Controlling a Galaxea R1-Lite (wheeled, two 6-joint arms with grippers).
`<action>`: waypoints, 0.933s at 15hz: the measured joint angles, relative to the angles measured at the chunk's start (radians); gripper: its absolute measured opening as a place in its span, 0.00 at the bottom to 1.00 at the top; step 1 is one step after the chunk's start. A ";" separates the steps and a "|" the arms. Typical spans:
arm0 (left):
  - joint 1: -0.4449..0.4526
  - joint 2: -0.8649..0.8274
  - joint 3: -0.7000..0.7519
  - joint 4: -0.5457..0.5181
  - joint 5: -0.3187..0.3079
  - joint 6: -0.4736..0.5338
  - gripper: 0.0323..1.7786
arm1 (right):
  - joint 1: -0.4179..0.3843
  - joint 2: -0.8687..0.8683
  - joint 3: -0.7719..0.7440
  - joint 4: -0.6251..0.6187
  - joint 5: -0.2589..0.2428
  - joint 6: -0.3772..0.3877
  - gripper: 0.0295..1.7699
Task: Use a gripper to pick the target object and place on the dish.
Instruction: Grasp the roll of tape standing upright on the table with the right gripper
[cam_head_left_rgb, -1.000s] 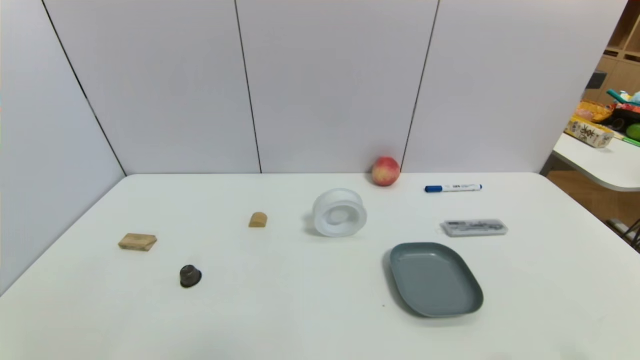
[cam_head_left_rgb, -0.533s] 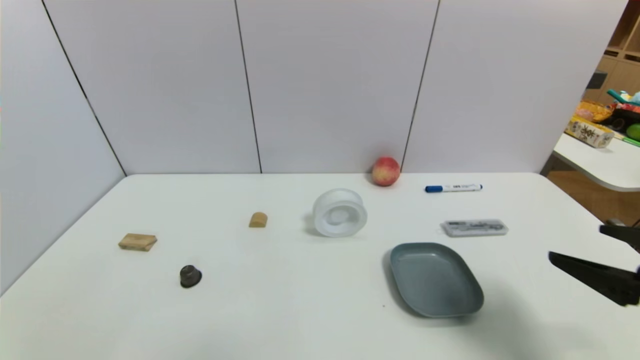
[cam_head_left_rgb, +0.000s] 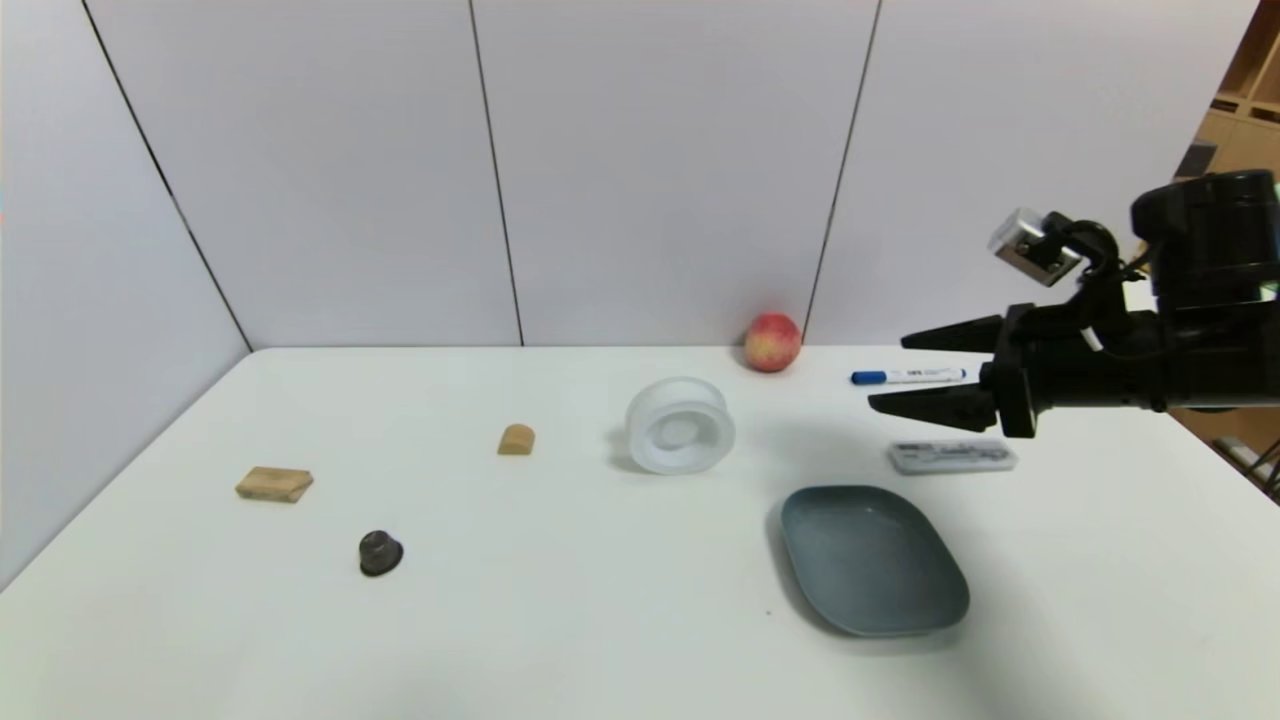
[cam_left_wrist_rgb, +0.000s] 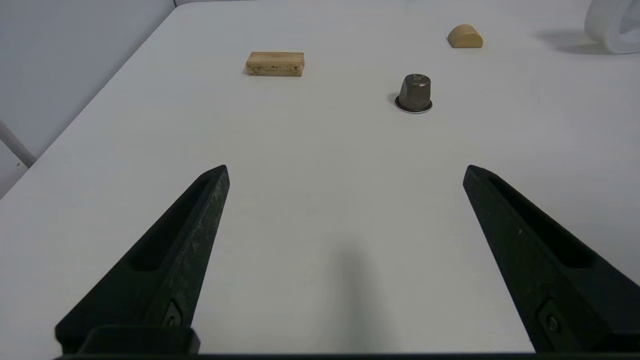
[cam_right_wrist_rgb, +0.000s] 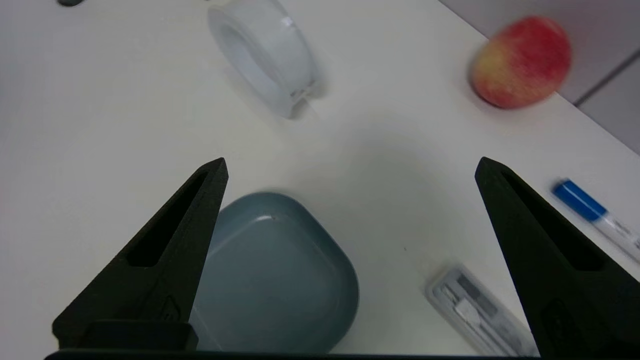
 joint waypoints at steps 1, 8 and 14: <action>0.000 0.000 0.000 0.000 0.000 0.000 0.95 | 0.000 0.048 -0.024 0.000 0.081 -0.059 0.97; 0.000 0.000 0.000 0.000 0.000 0.000 0.95 | 0.033 0.264 -0.123 -0.009 0.388 -0.332 0.97; 0.000 0.000 0.000 0.000 0.000 0.000 0.95 | 0.113 0.411 -0.258 0.000 0.388 -0.340 0.97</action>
